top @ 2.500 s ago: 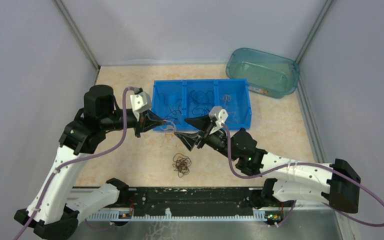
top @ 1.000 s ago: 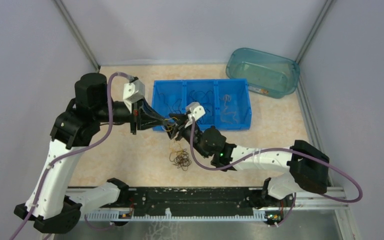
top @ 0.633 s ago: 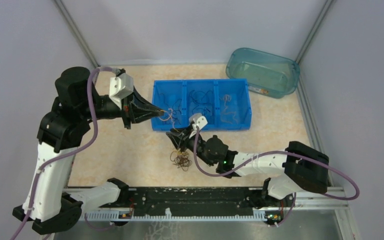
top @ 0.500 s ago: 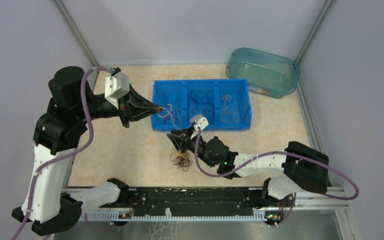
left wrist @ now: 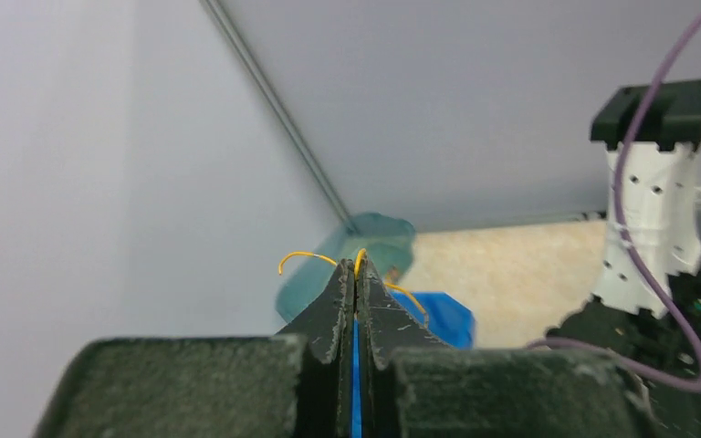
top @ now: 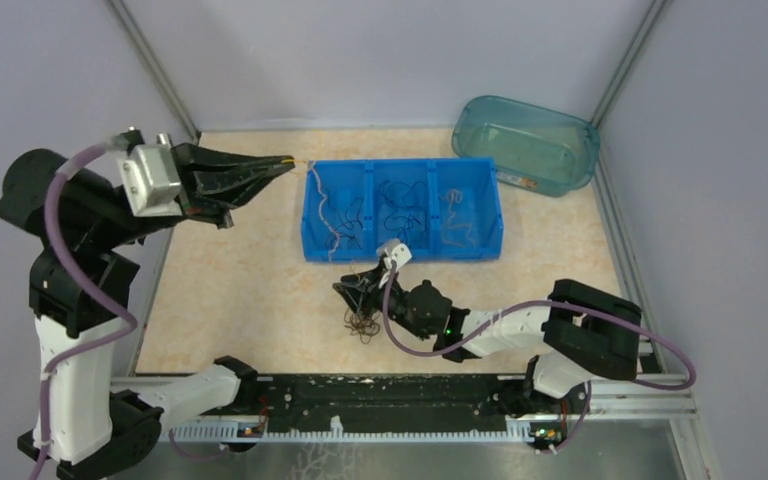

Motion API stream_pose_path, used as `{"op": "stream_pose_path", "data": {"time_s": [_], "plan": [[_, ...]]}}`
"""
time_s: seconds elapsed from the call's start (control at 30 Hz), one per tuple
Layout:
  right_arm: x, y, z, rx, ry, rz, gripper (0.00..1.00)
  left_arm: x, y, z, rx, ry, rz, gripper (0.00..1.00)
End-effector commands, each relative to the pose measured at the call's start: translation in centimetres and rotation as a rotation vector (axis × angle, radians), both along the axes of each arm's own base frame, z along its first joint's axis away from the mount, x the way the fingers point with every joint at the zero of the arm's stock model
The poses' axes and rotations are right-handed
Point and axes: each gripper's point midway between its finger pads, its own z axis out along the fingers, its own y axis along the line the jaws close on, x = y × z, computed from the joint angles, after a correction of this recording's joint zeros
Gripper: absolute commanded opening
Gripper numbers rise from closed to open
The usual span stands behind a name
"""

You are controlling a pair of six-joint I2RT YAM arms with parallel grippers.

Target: Untangle the cables

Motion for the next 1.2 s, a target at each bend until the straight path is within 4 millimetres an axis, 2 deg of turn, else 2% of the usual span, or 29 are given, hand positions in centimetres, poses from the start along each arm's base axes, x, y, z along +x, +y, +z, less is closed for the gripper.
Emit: {"op": "stream_pose_path", "data": {"time_s": [0.0,0.27,0.5,0.77,0.87,0.93,1.03,1.07,1.17], "plan": [[-1.0,0.8,0.5,0.060,0.012,0.051,0.31,-0.9,2.4,7.0,-0.179,-0.246,0.114,0.00],[-1.5,0.2,-2.4,0.021,0.052,0.051,0.32,-2.2,5.6,13.8,-0.337,-0.477,0.253,0.00],[-2.2,-0.5,-4.9,-0.001,0.090,0.060,0.32,-3.5,8.1,18.0,-0.406,-0.686,0.371,0.00],[-3.0,-1.8,-7.4,-0.046,0.120,0.046,0.38,-5.4,12.2,22.3,-0.558,-0.912,0.564,0.00],[-3.0,-2.5,-7.5,-0.039,0.115,0.034,0.40,-4.6,11.4,21.7,-0.509,-0.869,0.541,0.00],[-2.6,-2.9,-6.2,-0.025,0.084,0.013,0.47,-3.5,9.9,20.0,-0.434,-0.805,0.491,0.00],[-2.1,-3.3,-2.7,-0.015,0.012,-0.014,0.58,-1.7,7.7,15.9,-0.326,-0.678,0.413,0.00],[-1.9,-3.5,-0.8,0.004,-0.014,-0.024,0.61,-1.0,6.9,14.2,-0.283,-0.639,0.385,0.00],[-1.6,-4.1,3.1,0.012,-0.081,-0.042,0.67,0.8,5.2,9.4,-0.189,-0.526,0.335,0.00]]}}
